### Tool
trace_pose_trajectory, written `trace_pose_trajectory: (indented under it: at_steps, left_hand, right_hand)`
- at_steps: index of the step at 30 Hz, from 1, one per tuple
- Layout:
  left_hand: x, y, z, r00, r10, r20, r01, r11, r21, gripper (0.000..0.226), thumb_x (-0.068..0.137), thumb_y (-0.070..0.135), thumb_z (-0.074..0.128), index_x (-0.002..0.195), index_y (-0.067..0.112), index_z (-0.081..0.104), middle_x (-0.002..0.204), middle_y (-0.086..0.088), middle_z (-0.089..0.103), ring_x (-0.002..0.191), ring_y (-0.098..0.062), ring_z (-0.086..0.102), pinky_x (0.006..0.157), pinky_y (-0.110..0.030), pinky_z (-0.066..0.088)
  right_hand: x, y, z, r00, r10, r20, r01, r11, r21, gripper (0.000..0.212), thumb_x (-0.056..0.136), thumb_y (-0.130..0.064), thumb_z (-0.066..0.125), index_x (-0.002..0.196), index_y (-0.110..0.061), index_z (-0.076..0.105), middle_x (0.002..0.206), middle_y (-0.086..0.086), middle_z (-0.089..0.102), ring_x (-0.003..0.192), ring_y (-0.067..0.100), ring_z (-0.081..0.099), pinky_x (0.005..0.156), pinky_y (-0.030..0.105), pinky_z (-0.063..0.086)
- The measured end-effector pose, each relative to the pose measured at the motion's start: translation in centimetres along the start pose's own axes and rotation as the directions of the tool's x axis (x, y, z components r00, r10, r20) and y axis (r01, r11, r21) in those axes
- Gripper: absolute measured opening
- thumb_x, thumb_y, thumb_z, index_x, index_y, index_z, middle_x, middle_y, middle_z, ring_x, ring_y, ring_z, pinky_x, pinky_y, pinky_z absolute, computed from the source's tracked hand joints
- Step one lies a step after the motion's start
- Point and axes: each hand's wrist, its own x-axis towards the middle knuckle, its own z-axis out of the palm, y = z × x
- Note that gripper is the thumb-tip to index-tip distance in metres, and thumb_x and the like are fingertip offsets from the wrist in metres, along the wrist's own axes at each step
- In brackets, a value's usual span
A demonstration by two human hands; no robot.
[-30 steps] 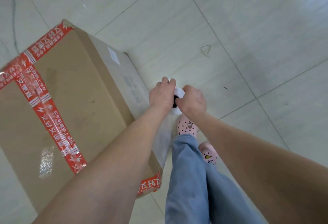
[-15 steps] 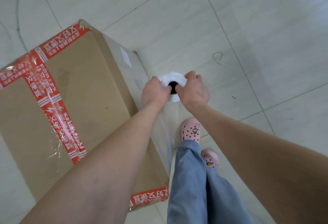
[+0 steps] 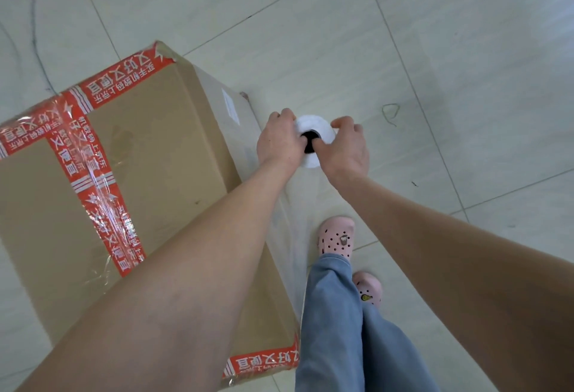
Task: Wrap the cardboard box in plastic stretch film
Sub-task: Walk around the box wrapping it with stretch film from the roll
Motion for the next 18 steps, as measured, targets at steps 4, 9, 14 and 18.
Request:
trace_pose_trajectory:
  at_steps: [4, 9, 14, 18]
  left_hand:
    - [1.0, 0.1, -0.7, 0.99, 0.132, 0.051, -0.136, 0.987, 0.084, 0.026, 0.085, 0.013, 0.054, 0.11, 0.014, 0.053, 0.109, -0.006, 0.051, 0.093, -0.026, 0.056, 0.066, -0.032, 0.041]
    - [2.2, 0.0, -1.6, 0.978, 0.186, 0.096, -0.198, 0.972, 0.13, 0.029, 0.086, 0.013, 0.048, 0.114, 0.017, 0.057, 0.109, -0.005, 0.055, 0.098, -0.024, 0.056, 0.067, -0.03, 0.035]
    - [3.1, 0.3, -1.8, 0.985, 0.123, 0.121, -0.144, 0.972, 0.187, 0.022, 0.084, 0.012, 0.05, 0.103, 0.011, 0.06, 0.1, -0.007, 0.061, 0.093, -0.028, 0.059, 0.065, -0.032, 0.039]
    - [3.2, 0.6, -2.3, 0.995, -0.005, 0.102, -0.001, 0.998, 0.059, 0.018, 0.085, 0.019, 0.053, 0.1, 0.009, 0.056, 0.097, -0.008, 0.06, 0.088, -0.028, 0.057, 0.063, -0.032, 0.038]
  right_hand:
    - [0.5, -1.2, -0.2, 0.999, 0.006, 0.038, -0.007, 1.0, 0.004, 0.031, 0.086, -0.02, 0.057, 0.116, -0.021, 0.049, 0.105, -0.001, 0.046, 0.098, 0.027, 0.055, 0.074, 0.034, 0.044]
    - [1.7, -2.9, -0.4, 0.989, -0.108, 0.096, 0.123, 0.98, -0.158, 0.037, 0.088, -0.014, 0.054, 0.123, -0.021, 0.049, 0.116, 0.003, 0.051, 0.081, 0.019, 0.046, 0.068, 0.029, 0.035]
    - [2.8, -3.6, -0.6, 0.955, -0.248, 0.161, 0.286, 0.912, -0.294, 0.04, 0.089, -0.012, 0.05, 0.126, -0.025, 0.05, 0.115, 0.002, 0.053, 0.086, 0.023, 0.053, 0.069, 0.032, 0.042]
    - [4.1, -5.1, -1.6, 0.9, -0.348, 0.261, 0.429, 0.81, -0.399, 0.043, 0.09, -0.011, 0.047, 0.13, -0.028, 0.049, 0.122, 0.0, 0.054, 0.105, 0.026, 0.055, 0.073, 0.032, 0.04]
